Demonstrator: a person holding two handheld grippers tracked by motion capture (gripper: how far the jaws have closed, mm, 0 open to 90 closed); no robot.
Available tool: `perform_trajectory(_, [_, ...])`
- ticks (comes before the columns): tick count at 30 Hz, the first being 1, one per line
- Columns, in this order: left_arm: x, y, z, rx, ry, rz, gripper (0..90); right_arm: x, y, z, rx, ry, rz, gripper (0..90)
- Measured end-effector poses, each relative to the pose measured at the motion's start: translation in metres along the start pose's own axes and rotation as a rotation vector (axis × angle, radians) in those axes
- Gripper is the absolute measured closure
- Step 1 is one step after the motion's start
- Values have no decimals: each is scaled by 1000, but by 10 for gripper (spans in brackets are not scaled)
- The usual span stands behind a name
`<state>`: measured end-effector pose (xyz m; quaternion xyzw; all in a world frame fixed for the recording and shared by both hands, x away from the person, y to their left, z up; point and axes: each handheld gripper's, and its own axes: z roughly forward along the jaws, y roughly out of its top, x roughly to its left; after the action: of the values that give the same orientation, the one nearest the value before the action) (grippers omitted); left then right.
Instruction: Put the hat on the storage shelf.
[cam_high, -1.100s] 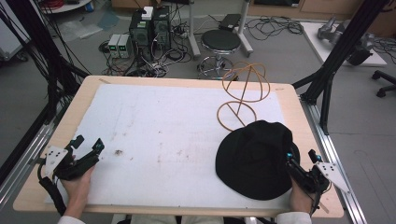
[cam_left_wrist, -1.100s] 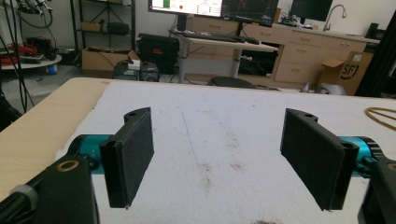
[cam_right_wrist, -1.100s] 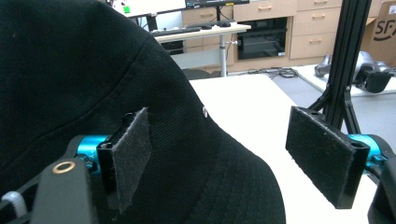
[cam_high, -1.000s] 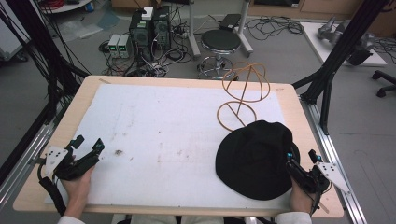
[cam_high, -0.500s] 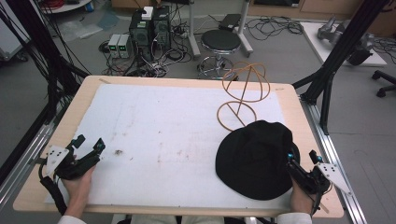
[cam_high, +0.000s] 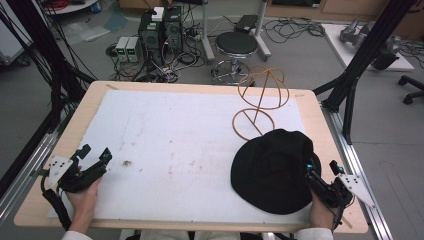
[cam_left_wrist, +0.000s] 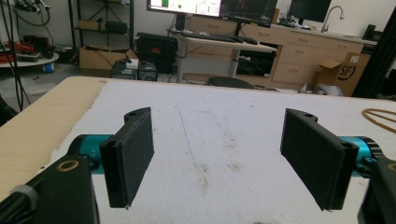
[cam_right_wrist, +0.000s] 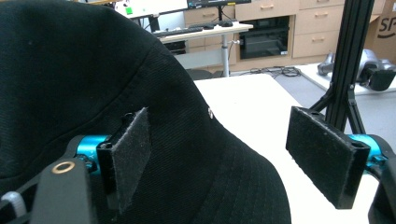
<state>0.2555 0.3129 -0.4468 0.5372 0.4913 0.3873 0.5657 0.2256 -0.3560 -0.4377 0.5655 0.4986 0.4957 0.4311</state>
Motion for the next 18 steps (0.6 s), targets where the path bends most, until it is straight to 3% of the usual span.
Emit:
perform_trajectory(9, [2,0,1,4,0,-7,260,6,7,-2,-15,19,-35,214])
perform_trajectory(14, [2,0,1,4,-2,-10,260,9,14,-5,-49,56,-9,206])
perform_trajectory(18, [2,0,2,4,-3,-11,260,12,21,-8,-79,79,-29,206])
